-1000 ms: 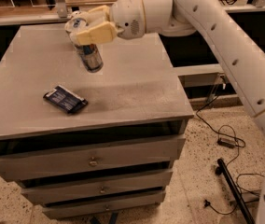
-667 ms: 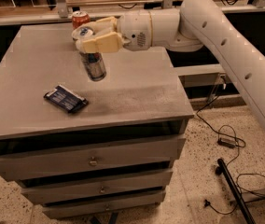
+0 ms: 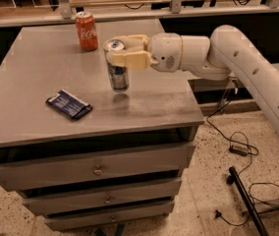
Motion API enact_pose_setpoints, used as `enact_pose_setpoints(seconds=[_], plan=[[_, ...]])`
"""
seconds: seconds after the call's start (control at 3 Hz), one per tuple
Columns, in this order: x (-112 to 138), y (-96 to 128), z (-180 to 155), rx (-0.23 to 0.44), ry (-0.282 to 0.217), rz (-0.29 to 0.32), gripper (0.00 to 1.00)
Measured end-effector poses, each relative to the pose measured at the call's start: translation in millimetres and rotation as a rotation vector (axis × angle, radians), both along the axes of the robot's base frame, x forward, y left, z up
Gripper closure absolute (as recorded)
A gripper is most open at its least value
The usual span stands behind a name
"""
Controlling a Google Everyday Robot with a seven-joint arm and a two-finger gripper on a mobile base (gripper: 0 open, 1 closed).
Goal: Place redbull can upright
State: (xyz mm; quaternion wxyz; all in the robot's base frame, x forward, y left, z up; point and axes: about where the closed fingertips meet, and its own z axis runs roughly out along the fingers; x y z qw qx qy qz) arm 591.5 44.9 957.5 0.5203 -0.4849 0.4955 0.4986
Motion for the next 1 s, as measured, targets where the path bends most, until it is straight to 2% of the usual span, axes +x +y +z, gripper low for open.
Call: enact_pose_setpoints(seconds=[0.33, 0.67, 1.0], plan=[[-3.1, -24.2, -12.8, -0.010, 0.013, -0.041, 0.07], [-4.5, -21.2, -10.7, -0.016, 0.006, -0.034, 0.00], [-9.4, -27.7, -8.0, -0.065, -0.026, -0.043, 0.00]])
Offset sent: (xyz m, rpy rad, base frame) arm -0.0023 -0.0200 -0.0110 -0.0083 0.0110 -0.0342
